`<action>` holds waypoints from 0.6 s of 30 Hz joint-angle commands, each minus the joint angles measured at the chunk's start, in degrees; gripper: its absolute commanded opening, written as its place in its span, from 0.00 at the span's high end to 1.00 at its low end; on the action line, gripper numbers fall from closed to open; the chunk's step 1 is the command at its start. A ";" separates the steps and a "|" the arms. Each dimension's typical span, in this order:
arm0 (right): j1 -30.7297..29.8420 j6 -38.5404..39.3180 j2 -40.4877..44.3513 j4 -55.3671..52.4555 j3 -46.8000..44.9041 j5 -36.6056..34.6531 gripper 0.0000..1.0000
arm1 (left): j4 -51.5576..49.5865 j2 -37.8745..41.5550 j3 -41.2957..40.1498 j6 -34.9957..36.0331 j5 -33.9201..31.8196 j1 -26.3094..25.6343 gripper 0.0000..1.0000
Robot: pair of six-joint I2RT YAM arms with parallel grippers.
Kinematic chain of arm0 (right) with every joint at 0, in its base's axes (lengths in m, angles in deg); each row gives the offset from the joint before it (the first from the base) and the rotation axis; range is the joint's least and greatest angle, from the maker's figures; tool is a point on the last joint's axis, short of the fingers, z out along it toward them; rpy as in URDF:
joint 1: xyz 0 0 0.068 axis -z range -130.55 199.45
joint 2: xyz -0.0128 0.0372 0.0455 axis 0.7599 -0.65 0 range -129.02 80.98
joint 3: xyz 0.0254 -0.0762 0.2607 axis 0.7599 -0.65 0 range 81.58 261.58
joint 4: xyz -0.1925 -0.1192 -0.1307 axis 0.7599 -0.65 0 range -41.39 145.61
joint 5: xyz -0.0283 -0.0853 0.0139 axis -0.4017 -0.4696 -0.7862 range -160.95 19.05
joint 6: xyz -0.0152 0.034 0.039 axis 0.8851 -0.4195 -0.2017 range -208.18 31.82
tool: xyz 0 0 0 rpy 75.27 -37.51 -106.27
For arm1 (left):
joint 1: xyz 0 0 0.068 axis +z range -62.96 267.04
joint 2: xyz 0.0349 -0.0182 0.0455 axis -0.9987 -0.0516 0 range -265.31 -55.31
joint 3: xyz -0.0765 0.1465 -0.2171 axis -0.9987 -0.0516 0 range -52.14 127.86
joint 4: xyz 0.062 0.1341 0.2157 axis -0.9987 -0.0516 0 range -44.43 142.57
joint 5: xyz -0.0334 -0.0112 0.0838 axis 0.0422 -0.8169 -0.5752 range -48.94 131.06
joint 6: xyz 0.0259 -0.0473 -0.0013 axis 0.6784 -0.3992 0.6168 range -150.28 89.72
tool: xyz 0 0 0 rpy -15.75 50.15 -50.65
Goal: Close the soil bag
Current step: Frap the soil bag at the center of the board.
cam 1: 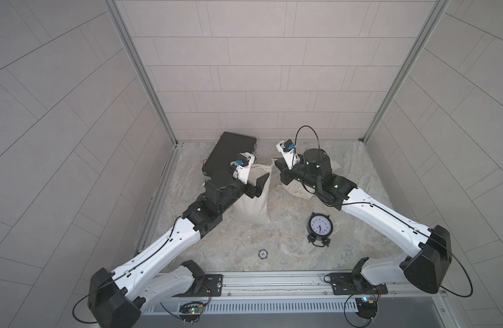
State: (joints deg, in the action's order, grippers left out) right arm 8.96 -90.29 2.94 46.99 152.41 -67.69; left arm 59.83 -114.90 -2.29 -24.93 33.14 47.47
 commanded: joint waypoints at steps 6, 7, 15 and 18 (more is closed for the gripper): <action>0.15 -0.79 3.19 -1.61 1.07 1.36 1.00 | 9.22 -8.02 1.48 15.72 -0.72 -1.97 0.30; 0.15 -0.82 3.26 -1.77 1.12 1.63 1.00 | 9.43 -8.98 2.10 16.42 -1.33 -1.92 0.33; 0.15 -0.64 4.01 -1.84 0.57 3.00 1.00 | 10.00 -13.93 6.10 19.12 -2.58 -1.92 0.52; 0.15 -0.45 4.69 -1.99 -0.02 3.23 1.00 | 9.90 -15.37 6.89 19.10 -3.09 -1.91 0.59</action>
State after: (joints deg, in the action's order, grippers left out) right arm 8.96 -90.53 5.06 44.02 152.39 -65.13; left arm 68.20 -129.40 2.54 -6.75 30.82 45.74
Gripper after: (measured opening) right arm 0.047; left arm 0.424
